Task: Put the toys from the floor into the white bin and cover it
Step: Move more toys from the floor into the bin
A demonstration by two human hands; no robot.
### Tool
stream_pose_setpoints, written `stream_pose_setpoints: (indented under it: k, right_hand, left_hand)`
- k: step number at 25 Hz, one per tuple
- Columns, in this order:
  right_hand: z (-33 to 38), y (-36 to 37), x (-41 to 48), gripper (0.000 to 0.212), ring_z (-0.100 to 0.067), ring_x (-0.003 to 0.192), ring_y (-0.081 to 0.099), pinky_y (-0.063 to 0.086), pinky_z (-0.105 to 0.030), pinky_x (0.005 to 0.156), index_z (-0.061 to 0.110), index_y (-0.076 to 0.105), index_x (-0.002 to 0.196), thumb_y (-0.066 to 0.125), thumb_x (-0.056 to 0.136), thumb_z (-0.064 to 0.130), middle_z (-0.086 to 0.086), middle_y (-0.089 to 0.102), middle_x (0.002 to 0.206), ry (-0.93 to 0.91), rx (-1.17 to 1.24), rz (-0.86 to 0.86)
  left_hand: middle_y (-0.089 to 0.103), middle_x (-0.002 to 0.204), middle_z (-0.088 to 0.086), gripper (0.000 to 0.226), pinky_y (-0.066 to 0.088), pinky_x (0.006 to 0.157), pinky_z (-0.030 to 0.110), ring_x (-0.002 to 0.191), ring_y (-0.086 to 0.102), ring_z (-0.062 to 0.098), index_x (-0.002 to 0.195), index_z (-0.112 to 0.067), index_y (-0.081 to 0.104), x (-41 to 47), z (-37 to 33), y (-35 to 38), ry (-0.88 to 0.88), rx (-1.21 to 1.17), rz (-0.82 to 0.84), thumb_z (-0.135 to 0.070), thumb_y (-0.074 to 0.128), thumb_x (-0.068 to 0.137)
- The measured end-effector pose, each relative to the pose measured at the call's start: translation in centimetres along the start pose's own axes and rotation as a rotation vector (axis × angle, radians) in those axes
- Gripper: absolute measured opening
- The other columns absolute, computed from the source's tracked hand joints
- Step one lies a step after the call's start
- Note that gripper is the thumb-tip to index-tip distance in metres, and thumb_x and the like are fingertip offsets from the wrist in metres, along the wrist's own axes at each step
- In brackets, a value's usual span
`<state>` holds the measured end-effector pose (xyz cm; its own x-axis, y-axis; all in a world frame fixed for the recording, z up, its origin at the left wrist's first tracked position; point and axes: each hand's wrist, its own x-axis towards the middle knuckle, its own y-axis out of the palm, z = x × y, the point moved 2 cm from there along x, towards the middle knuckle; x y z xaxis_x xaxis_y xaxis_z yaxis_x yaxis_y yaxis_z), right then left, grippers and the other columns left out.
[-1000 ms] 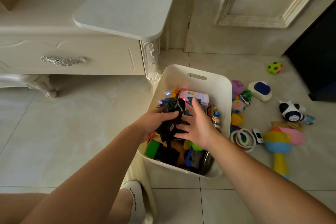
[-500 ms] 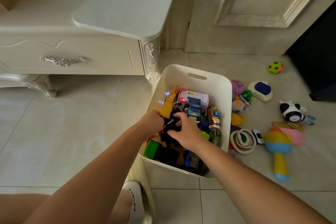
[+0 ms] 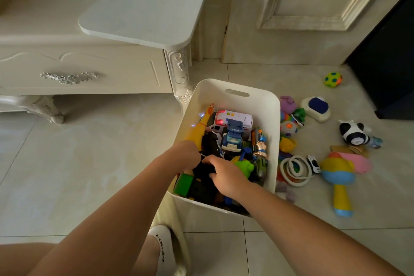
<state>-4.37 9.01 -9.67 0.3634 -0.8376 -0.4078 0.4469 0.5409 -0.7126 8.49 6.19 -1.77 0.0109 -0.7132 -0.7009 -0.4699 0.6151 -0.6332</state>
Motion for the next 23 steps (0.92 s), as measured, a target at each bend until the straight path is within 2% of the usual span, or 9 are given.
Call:
stream_pose_setpoints:
  k: [2,4,7,11,15,17,19,21,23]
  right_hand:
    - [0.4,-1.5,0.0,0.039,-0.023,0.124,0.052,0.043,-0.031,0.099,0.02,0.053,0.133,0.045,0.097,0.009,-0.005,0.055,0.138,-0.002,0.056,0.005]
    - [1.2,-4.6,-0.4,0.033,-0.019,0.119,0.055,0.041,-0.026,0.094,0.018,0.062,0.122,0.039,0.099,0.011,-0.002,0.061,0.13,0.034,0.233,-0.164]
    - [0.3,-10.3,-2.0,0.028,-0.019,0.098,0.064,0.051,-0.031,0.084,0.025,0.069,0.099,0.044,0.097,0.012,0.002,0.07,0.107,0.099,0.48,-0.526]
    - [-6.5,-16.2,-4.8,0.029,-0.014,0.087,0.065,0.053,-0.031,0.08,0.027,0.066,0.086,0.044,0.093,0.009,0.001,0.071,0.095,0.226,0.662,-0.806]
    - [-18.0,-17.0,-6.5,0.027,-0.024,0.091,0.066,0.055,-0.043,0.083,0.032,0.063,0.077,0.049,0.088,0.012,-0.005,0.071,0.099,0.55,0.723,-0.824]
    - [-23.2,-16.5,-6.4,0.029,-0.03,0.1,0.065,0.053,-0.044,0.088,0.031,0.064,0.083,0.046,0.089,0.009,-0.009,0.068,0.11,0.641,0.718,-0.785]
    - [-26.6,-16.8,-5.7,0.033,-0.029,0.1,0.063,0.051,-0.035,0.08,0.024,0.065,0.106,0.042,0.09,0.005,-0.011,0.065,0.121,0.705,0.685,-0.738]
    - [-29.6,-18.3,-3.5,0.038,-0.024,0.093,0.058,0.047,-0.03,0.071,0.02,0.057,0.127,0.044,0.093,0.007,-0.011,0.059,0.129,0.727,0.603,-0.69]
    - [-32.1,-20.2,0.0,0.045,-0.025,0.096,0.057,0.046,-0.031,0.075,0.02,0.047,0.138,0.048,0.094,0.011,-0.012,0.051,0.135,0.71,0.486,-0.642]
  left_hand:
    - [0.061,0.108,0.011,0.039,0.05,0.088,0.032,0.103,0.059,0.027,0.132,-0.003,0.054,0.1,-0.8,-0.4,-0.015,-0.072,-0.032,-0.004,0.039,0.095]
    - [0.058,0.125,0.014,0.04,0.05,0.094,0.037,0.112,0.058,0.032,0.128,-0.013,0.058,-0.6,-2.7,-1.3,0.08,-0.165,-0.117,-0.005,0.042,0.092]
    - [0.067,0.11,0.01,0.027,0.054,0.091,0.041,0.1,0.064,0.03,0.103,-0.024,0.067,-0.3,-6.8,-1.9,0.283,-0.408,-0.28,-0.012,0.05,0.085]
    - [0.071,0.091,0.002,0.026,0.056,0.086,0.05,0.087,0.068,0.027,0.078,-0.032,0.065,-0.7,-14.1,1.3,0.461,-0.633,-0.163,-0.013,0.047,0.075]
    - [0.07,0.106,-0.003,0.031,0.053,0.095,0.044,0.102,0.065,0.019,0.093,-0.032,0.067,1.8,-20.1,6.9,0.503,-0.616,-0.011,-0.008,0.05,0.085]
    - [0.065,0.116,-0.002,0.031,0.051,0.098,0.04,0.106,0.062,0.019,0.105,-0.032,0.064,4.1,-22.2,9.4,0.461,-0.542,0.052,-0.009,0.049,0.089]
    - [0.06,0.121,-0.001,0.034,0.051,0.094,0.034,0.102,0.059,0.018,0.118,-0.029,0.06,7.1,-24.0,11.1,0.409,-0.433,0.08,-0.011,0.046,0.092]
    - [0.057,0.118,-0.001,0.035,0.052,0.085,0.031,0.097,0.058,0.018,0.125,-0.027,0.056,10.2,-26.7,11.6,0.362,-0.371,0.055,-0.013,0.045,0.095]
    - [0.057,0.116,0.0,0.038,0.053,0.084,0.032,0.099,0.06,0.02,0.129,-0.024,0.054,13.4,-29.3,11.6,0.342,-0.328,0.049,-0.01,0.043,0.096]
